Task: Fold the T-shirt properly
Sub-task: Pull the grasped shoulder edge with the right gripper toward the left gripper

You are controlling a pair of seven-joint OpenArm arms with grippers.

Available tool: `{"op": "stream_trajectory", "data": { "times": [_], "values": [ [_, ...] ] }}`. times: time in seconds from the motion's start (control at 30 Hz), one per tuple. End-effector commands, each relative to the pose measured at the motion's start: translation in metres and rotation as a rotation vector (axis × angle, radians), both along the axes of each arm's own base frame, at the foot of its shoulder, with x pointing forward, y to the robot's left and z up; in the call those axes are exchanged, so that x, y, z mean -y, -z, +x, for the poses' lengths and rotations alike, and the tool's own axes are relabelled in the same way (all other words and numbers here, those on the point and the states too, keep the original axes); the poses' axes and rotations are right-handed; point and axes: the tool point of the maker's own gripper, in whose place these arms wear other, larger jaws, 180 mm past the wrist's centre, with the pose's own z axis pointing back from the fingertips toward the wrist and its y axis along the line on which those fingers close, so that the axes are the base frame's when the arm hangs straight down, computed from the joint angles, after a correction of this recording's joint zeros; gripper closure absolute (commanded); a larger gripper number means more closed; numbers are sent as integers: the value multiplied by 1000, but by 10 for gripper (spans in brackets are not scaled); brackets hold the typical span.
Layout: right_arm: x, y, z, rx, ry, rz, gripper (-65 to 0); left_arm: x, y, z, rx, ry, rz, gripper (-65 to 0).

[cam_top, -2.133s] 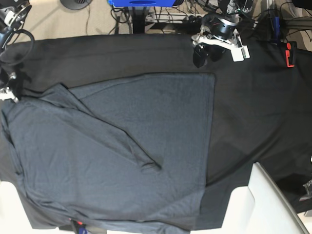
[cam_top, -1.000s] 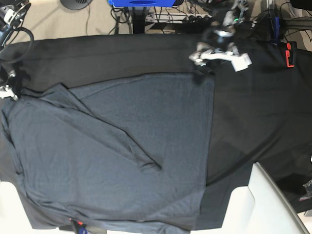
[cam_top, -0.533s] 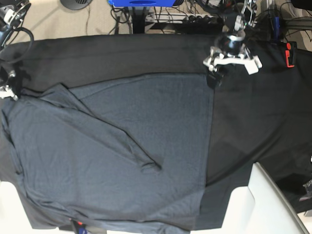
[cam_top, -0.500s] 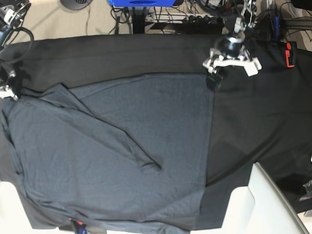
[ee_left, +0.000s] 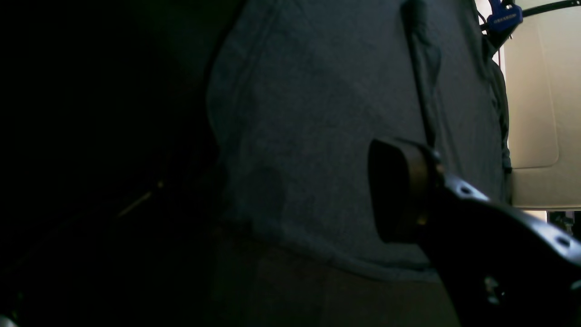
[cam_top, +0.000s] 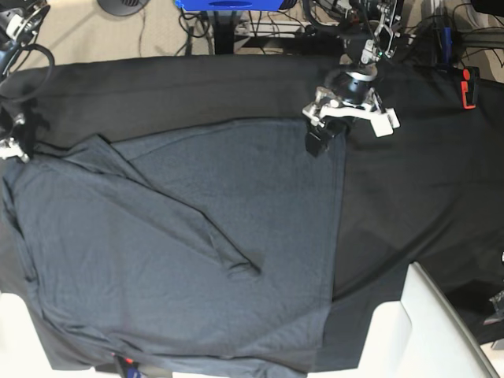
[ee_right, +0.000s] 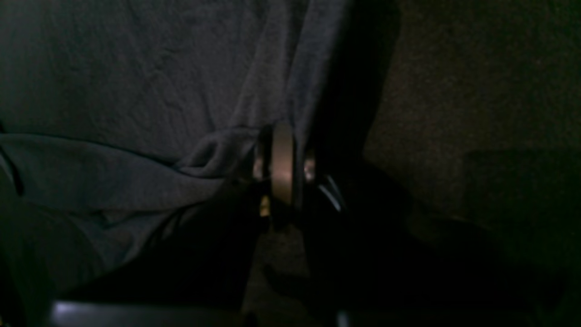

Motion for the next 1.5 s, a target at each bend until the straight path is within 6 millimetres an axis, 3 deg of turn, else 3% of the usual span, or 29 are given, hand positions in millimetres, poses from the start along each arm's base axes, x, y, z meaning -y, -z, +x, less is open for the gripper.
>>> {"op": "stream_trajectory", "data": {
  "times": [0.0, 0.13, 0.23, 0.33, 0.37, 0.5, 0.7, 0.97, 1.33, 1.47],
  "values": [
    [13, -11, 6, 22, 2, -29, 0, 2, 6, -6, -40, 11, -7, -517],
    [13, -11, 6, 22, 2, -29, 0, 1, 6, -5, -38, 7, -5, -481],
    [12, -11, 6, 22, 2, -27, 0, 1, 8, 4, -35, 9, -6, -311],
    [11, -10, 6, 22, 1, -26, 0, -2, 23, 8, -71, -1, -8, -56],
    [11, -10, 6, 22, 1, -26, 0, -2, 24, 10, -73, -3, -9, 0],
    [12, -11, 6, 22, 2, -27, 0, 3, 10, 18, -31, 4, -17, 0],
    [19, -17, -2, 11, -10, -63, 0, 5, -14, 9, -15, 61, -22, 0],
    [13, -28, -10, -44, -88, -84, 0, -25, -43, 8, -33, 72, -16, 0],
    [29, -49, -41, -119, -92, -120, 0, -37, -56, 1, -68, 109, -2, 0],
    [20, -50, -55, -158, -119, -129, 0, -35, -58, -9, -75, 117, 7, 0]
  ]
}}
